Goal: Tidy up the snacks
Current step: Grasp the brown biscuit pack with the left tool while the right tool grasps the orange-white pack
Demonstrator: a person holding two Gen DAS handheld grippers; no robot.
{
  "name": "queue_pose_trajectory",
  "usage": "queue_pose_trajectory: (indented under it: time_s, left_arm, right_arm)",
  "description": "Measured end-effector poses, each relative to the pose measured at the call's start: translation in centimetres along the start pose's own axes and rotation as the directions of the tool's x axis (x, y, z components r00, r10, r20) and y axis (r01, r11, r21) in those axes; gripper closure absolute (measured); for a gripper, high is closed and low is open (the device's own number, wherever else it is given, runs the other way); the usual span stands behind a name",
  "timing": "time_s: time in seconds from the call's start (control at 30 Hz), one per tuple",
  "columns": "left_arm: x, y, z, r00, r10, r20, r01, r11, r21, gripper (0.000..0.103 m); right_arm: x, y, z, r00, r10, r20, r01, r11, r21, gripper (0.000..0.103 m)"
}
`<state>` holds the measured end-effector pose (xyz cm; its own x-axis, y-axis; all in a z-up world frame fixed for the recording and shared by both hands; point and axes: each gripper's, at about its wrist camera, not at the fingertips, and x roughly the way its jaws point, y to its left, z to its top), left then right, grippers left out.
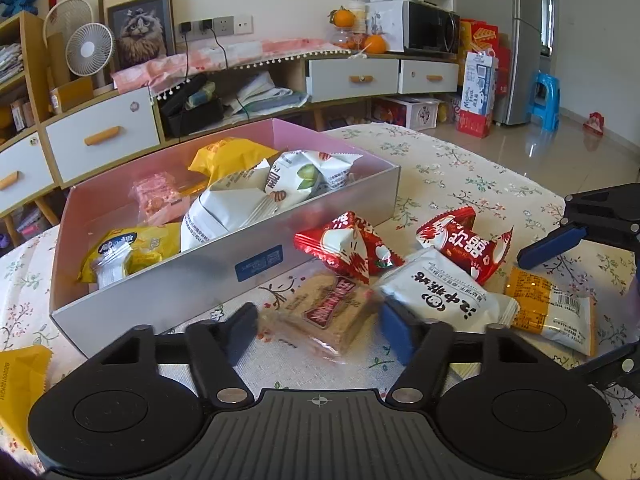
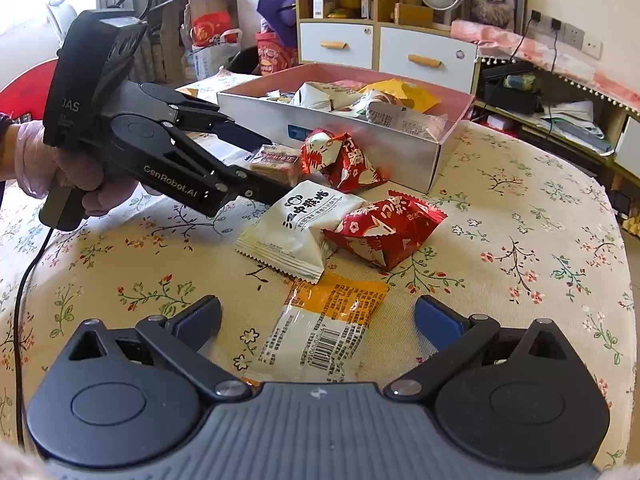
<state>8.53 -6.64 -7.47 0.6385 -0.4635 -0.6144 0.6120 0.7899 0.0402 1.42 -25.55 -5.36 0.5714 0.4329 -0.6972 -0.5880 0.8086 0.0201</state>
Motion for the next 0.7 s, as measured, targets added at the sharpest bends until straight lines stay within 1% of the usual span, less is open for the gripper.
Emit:
queue_pose_trajectory:
  time_s: [0.1,0.17,0.2,0.27,0.3,0.37,0.4,0.43,0.47,0.57,0.7]
  left_arm:
    - [-0.1,-0.4,0.2,1.0,0.014,-0.011,-0.014,1.0,-0.001,0.049]
    - [-0.2,-0.6,0.3,1.0,0.02,-0.021,-0.021,1.0,-0.008,0.052]
    - [-0.3,-0.7,0.3,0.999,0.025,-0.026,-0.025,1.0,-0.012,0.054]
    - [-0.4,-0.8,0.3,0.999,0.03,-0.034,-0.031,0.999,-0.019,0.056]
    - [-0.4,-0.9,0.3,0.999,0.033,-0.038,-0.034,0.999,-0.022,0.057]
    - [-0.6,-1.0,0.3,0.998,0.04,-0.045,-0.041,0.999,-0.027,0.059]
    - [-0.7,-1.1,0.3,0.998,0.045,-0.049,-0.047,0.998,-0.03,0.06]
    - [-0.8,-1.1,0.3,0.997,0.051,-0.054,-0.052,0.998,-0.033,0.06]
    - [-0.9,-1.3,0.3,0.997,0.054,-0.06,-0.056,0.998,-0.036,0.063]
    - [-1.2,-1.5,0.4,0.994,0.071,-0.081,-0.074,0.996,-0.04,0.064]
    - [-1.8,-1.7,0.3,0.991,0.087,-0.103,-0.092,0.995,-0.045,0.065]
  right_arm:
    - [-0.2,0.2,0.0,1.0,0.013,-0.004,-0.013,1.0,-0.012,0.009]
    - [-0.5,0.3,0.0,1.0,0.022,-0.003,-0.022,1.0,-0.02,0.019]
    - [-0.6,0.4,0.0,1.0,0.027,-0.002,-0.027,0.999,-0.023,0.022]
    - [-0.8,0.6,0.0,0.999,0.032,-0.001,-0.032,0.999,-0.027,0.033]
    - [-1.0,0.6,0.0,0.999,0.033,-0.001,-0.033,0.999,-0.028,0.036]
    - [-1.2,0.6,0.0,0.999,0.035,-0.001,-0.035,0.999,-0.027,0.047]
    - [-1.2,0.6,0.0,0.999,0.034,-0.001,-0.034,0.999,-0.025,0.05]
    - [-1.3,0.5,0.0,1.0,0.03,-0.001,-0.03,0.999,-0.022,0.059]
    - [-1.4,0.5,0.2,1.0,0.025,-0.002,-0.025,0.999,-0.019,0.064]
    - [-1.3,0.5,0.3,1.0,0.016,-0.014,-0.016,1.0,-0.009,0.066]
    - [-1.4,0.6,0.6,0.999,0.007,-0.033,-0.007,1.0,0.009,0.067]
